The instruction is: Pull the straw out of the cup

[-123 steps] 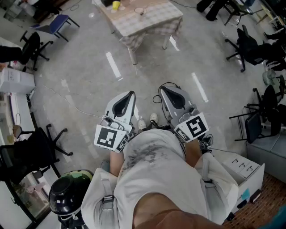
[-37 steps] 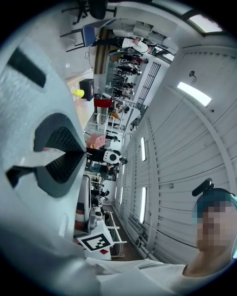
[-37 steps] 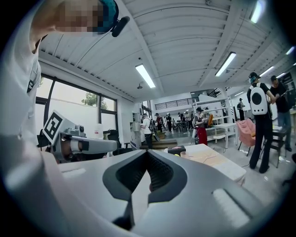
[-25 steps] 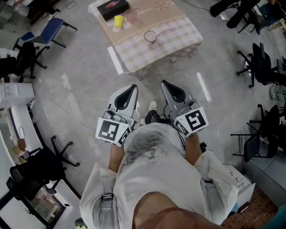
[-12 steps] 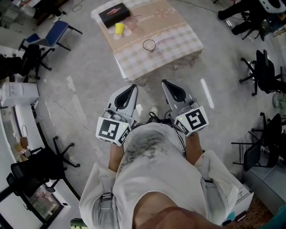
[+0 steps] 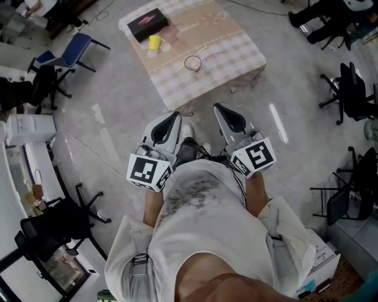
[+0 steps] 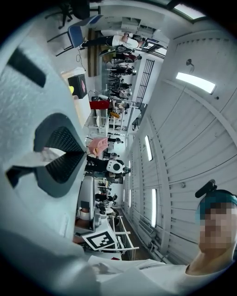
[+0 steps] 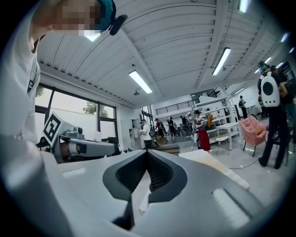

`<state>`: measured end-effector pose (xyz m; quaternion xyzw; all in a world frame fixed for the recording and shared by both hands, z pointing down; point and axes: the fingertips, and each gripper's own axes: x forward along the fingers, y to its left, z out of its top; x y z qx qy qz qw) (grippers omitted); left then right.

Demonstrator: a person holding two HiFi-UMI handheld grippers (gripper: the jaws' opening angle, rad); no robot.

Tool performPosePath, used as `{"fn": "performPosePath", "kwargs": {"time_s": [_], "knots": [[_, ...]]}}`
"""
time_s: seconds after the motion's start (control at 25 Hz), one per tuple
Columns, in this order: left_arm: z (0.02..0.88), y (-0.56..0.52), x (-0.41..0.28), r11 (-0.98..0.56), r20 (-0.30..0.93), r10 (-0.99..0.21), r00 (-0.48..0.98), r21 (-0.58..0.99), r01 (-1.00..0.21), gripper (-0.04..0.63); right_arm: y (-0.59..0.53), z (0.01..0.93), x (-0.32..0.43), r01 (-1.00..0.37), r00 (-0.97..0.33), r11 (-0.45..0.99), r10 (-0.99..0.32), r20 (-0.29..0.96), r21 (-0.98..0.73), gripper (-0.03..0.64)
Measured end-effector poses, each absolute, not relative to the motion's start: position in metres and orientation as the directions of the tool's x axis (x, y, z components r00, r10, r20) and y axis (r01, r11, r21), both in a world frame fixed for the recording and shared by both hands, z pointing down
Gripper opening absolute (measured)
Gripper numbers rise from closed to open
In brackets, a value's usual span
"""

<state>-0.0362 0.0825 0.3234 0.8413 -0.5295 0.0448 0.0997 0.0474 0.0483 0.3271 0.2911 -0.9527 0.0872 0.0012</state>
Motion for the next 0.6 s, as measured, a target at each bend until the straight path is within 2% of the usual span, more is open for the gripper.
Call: {"fn": "performPosePath", "kwargs": {"time_s": [0.6], "knots": [[0.327, 0.031, -0.046, -0.476, 0.141, -0.859, 0.493, 0.138, -0.869, 0.006, 0.003, 0.334, 0.047, -0.638, -0.77, 0.757, -0.633, 0.079, -0.144, 0.009]]}}
